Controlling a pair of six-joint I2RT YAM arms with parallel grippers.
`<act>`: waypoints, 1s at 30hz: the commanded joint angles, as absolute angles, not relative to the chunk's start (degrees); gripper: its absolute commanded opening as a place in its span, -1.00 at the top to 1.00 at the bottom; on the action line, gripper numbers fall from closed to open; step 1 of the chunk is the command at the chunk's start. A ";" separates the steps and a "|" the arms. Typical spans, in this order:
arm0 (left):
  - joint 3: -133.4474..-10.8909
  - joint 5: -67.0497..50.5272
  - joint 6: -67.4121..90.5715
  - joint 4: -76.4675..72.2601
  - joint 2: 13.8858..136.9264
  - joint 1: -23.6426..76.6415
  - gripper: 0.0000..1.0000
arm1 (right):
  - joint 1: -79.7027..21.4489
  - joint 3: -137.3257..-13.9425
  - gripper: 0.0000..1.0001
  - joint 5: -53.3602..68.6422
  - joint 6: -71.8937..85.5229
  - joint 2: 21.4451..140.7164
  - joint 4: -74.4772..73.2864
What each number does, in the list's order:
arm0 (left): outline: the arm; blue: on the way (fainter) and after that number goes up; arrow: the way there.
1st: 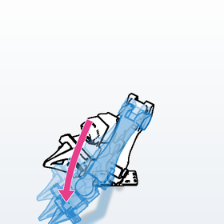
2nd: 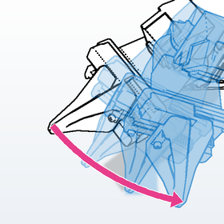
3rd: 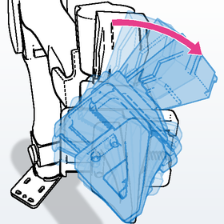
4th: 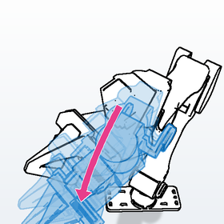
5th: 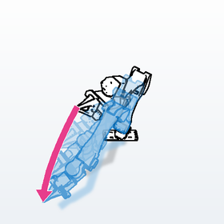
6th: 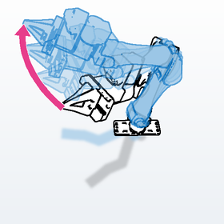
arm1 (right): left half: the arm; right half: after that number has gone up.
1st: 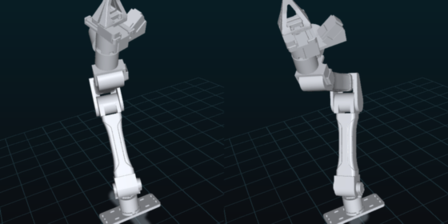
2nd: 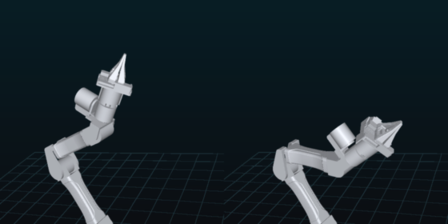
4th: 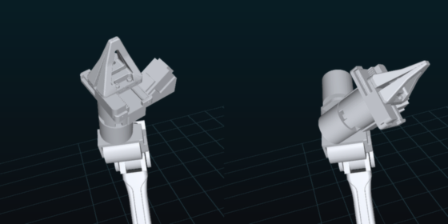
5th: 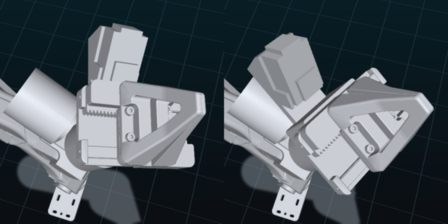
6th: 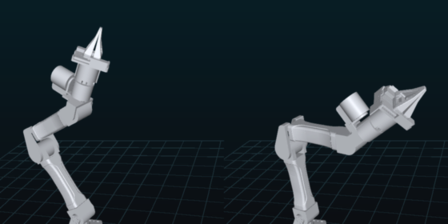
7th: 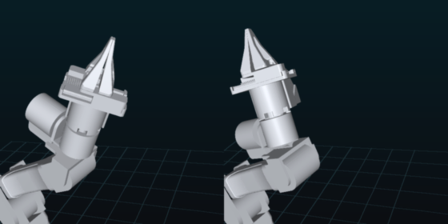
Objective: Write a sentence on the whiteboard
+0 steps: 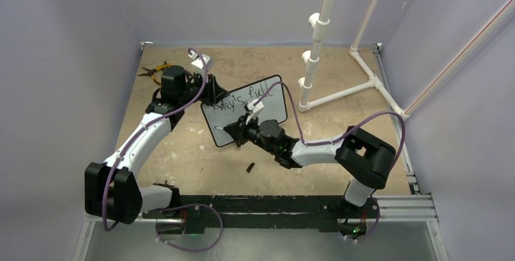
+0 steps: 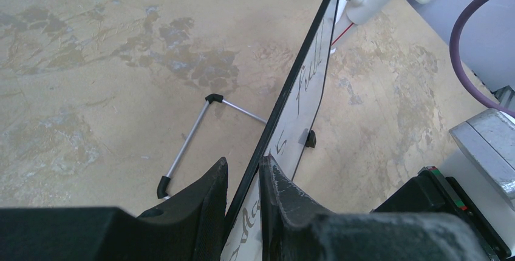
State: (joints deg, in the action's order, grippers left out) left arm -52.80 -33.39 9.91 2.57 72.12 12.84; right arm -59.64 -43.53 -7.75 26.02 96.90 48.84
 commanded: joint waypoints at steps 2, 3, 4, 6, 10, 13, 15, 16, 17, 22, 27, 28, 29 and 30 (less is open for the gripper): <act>-51.60 -32.54 10.92 4.31 72.59 13.36 0.56 | -59.24 -42.48 1.00 -10.94 25.75 95.76 47.41; -51.60 -32.52 10.90 4.31 72.60 13.36 0.56 | -59.28 -42.41 1.00 -11.21 25.82 95.72 47.32; -51.64 -32.60 10.90 4.31 72.60 13.36 0.56 | -59.24 -42.25 1.00 -11.41 25.88 95.59 47.22; -51.61 -32.48 10.91 4.31 72.60 13.36 0.56 | -59.24 -42.07 1.00 -11.78 25.99 95.33 46.97; -51.64 -32.50 10.90 4.31 72.60 13.36 0.56 | -59.24 -41.73 1.00 -11.91 26.02 94.93 47.02; -51.61 -32.45 10.90 4.35 72.60 13.36 0.56 | -59.24 -42.14 1.00 -12.04 26.10 94.65 46.92; -51.59 -32.52 10.90 4.30 72.60 13.36 0.56 | -59.24 -42.43 1.00 -12.31 26.10 94.24 47.20; -51.60 -32.49 10.91 4.31 72.60 13.36 0.56 | -59.24 -42.58 1.00 -12.33 26.04 94.03 47.31; -51.60 -32.45 10.93 4.31 72.60 13.36 0.56 | -59.24 -42.74 1.00 -12.46 25.97 93.86 47.39; -51.59 -32.50 10.90 4.31 72.62 13.36 0.56 | -59.24 -43.30 1.00 -13.04 25.54 93.19 47.81; -51.64 -32.57 10.92 4.31 72.60 13.36 0.56 | -59.24 -43.74 1.00 -13.07 25.27 93.15 47.90; -51.62 -32.60 10.93 4.31 72.60 13.36 0.56 | -59.24 -43.91 1.00 -13.02 25.24 93.31 47.82; -51.65 -32.62 11.00 4.31 72.62 13.36 0.56 | -59.24 -44.02 1.00 -12.75 25.23 93.48 47.74; -51.70 -32.64 11.01 4.30 72.60 13.36 0.56 | -59.24 -44.12 1.00 -12.52 25.22 93.60 47.79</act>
State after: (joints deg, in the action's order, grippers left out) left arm -52.73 -33.23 9.91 2.39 72.14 12.88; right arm -59.61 -42.09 -10.39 26.37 94.76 46.78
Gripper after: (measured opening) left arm 0.227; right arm 0.129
